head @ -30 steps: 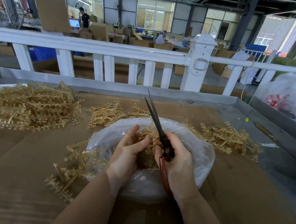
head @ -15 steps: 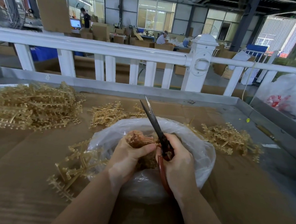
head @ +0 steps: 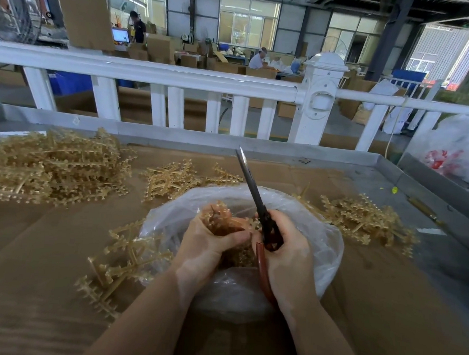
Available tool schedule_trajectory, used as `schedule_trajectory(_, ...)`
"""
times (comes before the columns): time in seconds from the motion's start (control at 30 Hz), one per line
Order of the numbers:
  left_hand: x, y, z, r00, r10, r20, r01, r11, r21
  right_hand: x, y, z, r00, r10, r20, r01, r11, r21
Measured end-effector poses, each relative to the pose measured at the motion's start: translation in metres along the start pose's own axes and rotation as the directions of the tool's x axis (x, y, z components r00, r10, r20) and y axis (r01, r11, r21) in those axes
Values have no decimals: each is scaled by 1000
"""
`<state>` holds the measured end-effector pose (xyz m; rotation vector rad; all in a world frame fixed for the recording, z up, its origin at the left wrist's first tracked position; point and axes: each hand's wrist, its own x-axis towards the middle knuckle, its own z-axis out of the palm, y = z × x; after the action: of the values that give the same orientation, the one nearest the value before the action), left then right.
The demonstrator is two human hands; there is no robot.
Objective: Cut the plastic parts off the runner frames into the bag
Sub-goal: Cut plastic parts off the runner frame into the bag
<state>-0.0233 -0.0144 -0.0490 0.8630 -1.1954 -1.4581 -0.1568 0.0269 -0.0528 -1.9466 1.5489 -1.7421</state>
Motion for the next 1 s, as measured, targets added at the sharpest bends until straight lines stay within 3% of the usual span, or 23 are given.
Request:
schedule_trajectory(0.1, 1, -1, 1, 994, 3, -106, -5, 1000, -14, 0, -1, 0, 999, 33, 5, -33, 999, 9)
schedule_trajectory(0.3, 3, 3, 0, 976, -112, -187, 33, 923, -384, -1, -4, -3, 998, 66, -5, -66, 993, -97)
schedule_trajectory(0.43, 4, 6, -2, 967, -135, -214, 13, 871, -490, -1, -4, -4, 998, 54, 14, -49, 969, -242)
schedule_trajectory(0.7, 6, 8, -1, 920, -184, -345, -31, 844, -535, -4, -5, -9, 974, 14, 228, 94, 886, -454)
schedule_trajectory(1.0, 5, 9, -3, 926, -170, -336, -50, 828, -558, -6, -4, -6, 969, 12, 248, 124, 841, -527)
